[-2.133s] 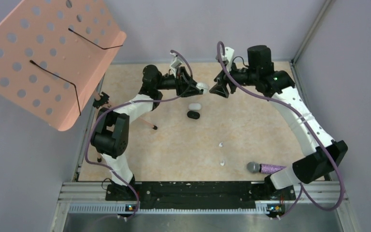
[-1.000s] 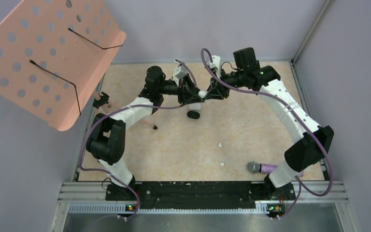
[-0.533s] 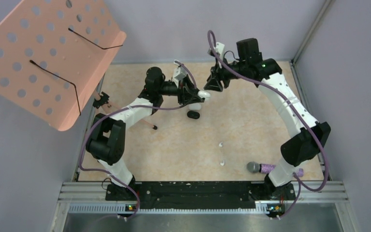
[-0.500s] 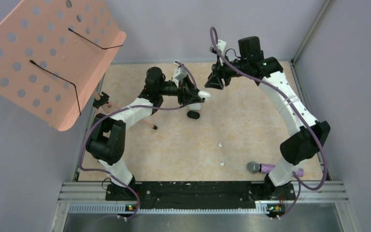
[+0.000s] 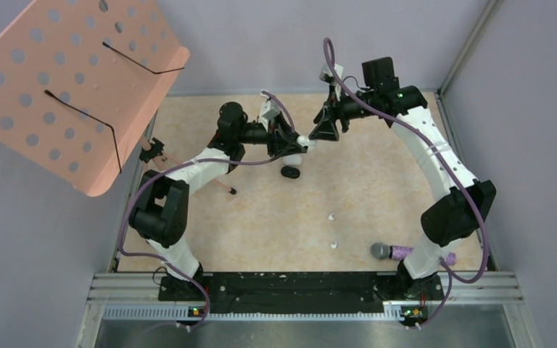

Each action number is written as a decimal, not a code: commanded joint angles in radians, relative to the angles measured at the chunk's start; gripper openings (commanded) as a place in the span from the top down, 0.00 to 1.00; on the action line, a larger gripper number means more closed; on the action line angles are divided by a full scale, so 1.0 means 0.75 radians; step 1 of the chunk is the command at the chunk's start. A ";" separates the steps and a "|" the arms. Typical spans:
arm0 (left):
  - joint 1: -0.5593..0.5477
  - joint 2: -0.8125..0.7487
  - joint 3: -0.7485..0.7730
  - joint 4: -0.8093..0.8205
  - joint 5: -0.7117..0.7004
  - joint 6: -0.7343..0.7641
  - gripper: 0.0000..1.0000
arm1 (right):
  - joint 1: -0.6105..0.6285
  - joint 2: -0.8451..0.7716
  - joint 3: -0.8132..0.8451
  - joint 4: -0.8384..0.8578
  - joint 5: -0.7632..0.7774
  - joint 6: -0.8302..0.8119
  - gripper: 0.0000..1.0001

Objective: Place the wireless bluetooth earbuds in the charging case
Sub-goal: Open the charging case.

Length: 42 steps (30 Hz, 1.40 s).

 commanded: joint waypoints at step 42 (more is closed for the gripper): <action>-0.002 -0.063 0.020 0.142 -0.006 -0.121 1.00 | -0.014 0.049 0.068 0.078 0.045 0.062 0.45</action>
